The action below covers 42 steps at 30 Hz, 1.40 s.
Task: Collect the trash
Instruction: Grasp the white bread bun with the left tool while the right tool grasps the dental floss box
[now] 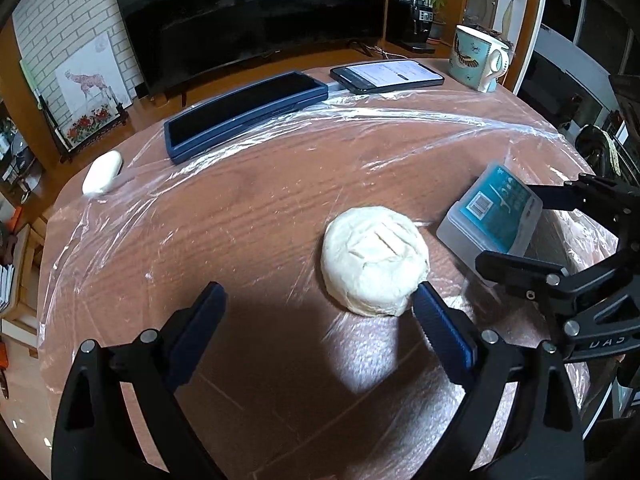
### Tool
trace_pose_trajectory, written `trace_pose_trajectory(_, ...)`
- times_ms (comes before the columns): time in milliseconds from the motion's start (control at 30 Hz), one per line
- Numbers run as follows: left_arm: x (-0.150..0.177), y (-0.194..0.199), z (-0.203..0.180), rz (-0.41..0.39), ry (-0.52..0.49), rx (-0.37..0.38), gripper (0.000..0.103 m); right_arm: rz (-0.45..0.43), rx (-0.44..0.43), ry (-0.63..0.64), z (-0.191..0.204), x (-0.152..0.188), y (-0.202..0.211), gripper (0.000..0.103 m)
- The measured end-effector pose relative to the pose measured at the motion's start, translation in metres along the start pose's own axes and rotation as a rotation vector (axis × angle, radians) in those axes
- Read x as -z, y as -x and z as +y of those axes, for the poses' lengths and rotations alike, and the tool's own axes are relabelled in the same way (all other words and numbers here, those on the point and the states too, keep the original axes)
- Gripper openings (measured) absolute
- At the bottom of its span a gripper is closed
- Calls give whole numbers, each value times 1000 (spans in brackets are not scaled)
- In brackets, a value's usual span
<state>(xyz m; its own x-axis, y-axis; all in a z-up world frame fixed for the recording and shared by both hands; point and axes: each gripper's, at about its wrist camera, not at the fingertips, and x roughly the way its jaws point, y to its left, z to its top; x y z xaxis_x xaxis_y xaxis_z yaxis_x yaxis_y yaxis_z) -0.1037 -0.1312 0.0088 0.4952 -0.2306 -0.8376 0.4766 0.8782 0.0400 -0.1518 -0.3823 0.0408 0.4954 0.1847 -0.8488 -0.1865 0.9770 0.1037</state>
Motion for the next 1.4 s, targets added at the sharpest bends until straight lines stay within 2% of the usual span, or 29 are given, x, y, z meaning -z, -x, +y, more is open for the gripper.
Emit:
trace_pose_trajectory(133, -6, -4, -5, -4, -16, -5, 96, -9, 33, -3, -6, -2, 0, 82)
trace_pose_trajectory(833, -25, -17, -11, -17, -64, -8, 95, 6, 67, -14, -11, -3, -8, 82)
trace_pose_trajectory(1067, -26, -17, -17, -27, -84, -7, 87, 1, 76, -8, -10, -4, -8, 81)
trace_pose_trajectory(1267, -26, -15, -18, -29, -84, 3, 75, -5, 72, -14, -12, -3, -7, 81)
trace_pose_trajectory(1400, -27, -15, -18, -28, -79, 14, 63, -9, 78, -11, -11, -4, -6, 81)
